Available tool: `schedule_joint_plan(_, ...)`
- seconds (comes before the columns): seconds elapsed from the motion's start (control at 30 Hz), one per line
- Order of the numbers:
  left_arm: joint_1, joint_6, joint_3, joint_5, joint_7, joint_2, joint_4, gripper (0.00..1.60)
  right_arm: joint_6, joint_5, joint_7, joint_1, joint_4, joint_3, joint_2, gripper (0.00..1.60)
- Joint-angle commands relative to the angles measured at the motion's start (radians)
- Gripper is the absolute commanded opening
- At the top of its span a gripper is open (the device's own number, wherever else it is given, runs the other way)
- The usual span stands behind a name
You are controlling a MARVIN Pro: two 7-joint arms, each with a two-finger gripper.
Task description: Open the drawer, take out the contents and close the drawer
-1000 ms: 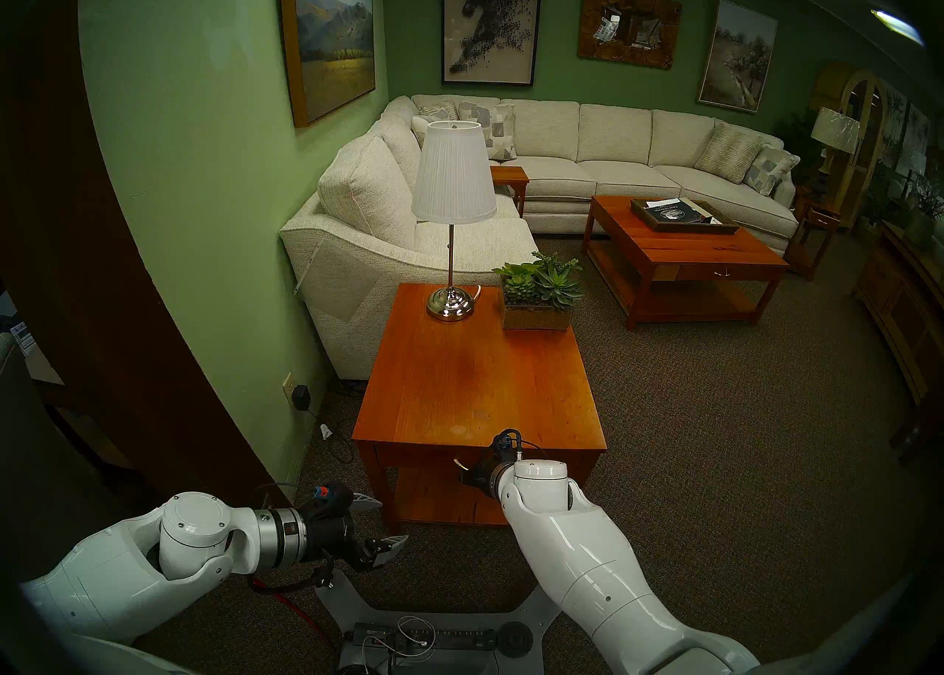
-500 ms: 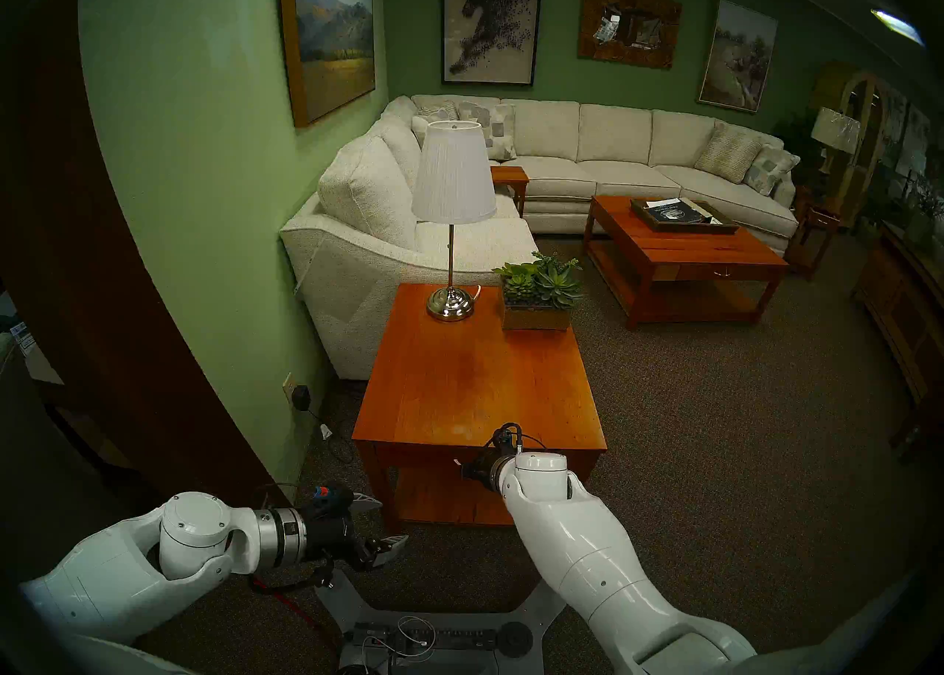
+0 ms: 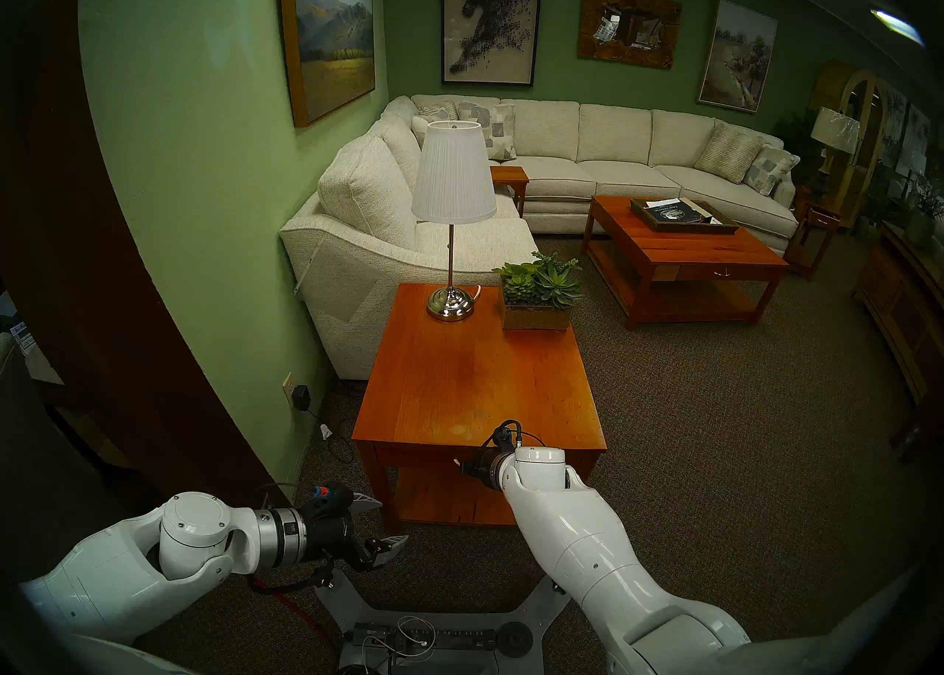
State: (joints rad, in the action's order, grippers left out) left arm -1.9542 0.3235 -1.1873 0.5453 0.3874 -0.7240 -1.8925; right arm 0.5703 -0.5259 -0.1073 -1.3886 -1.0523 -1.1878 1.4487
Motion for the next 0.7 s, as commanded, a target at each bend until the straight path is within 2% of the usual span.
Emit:
schedule_joint_plan(0.0,0.008,-0.004,-0.007,0.001,0.0,0.0,-0.022,1.6,0.072,-0.008,-0.024,0.012,-0.072,-0.013,-0.004,0.0)
schedule_joint_plan(0.23,0.008,-0.004,-0.007,0.001,0.0,0.0,-0.022,1.6,0.135,-0.017,-0.057,-0.049,-0.174,-0.032,-0.016,0.0)
schedule_joint_plan(0.47,0.008,-0.004,-0.007,0.001,0.0,0.0,-0.022,1.6,0.165,-0.029,-0.084,-0.111,-0.248,-0.037,-0.024,0.0)
schedule_joint_plan(0.67,0.007,-0.004,-0.007,0.001,0.0,0.001,-0.023,1.6,0.168,-0.036,-0.092,-0.131,-0.252,-0.034,-0.024,0.0)
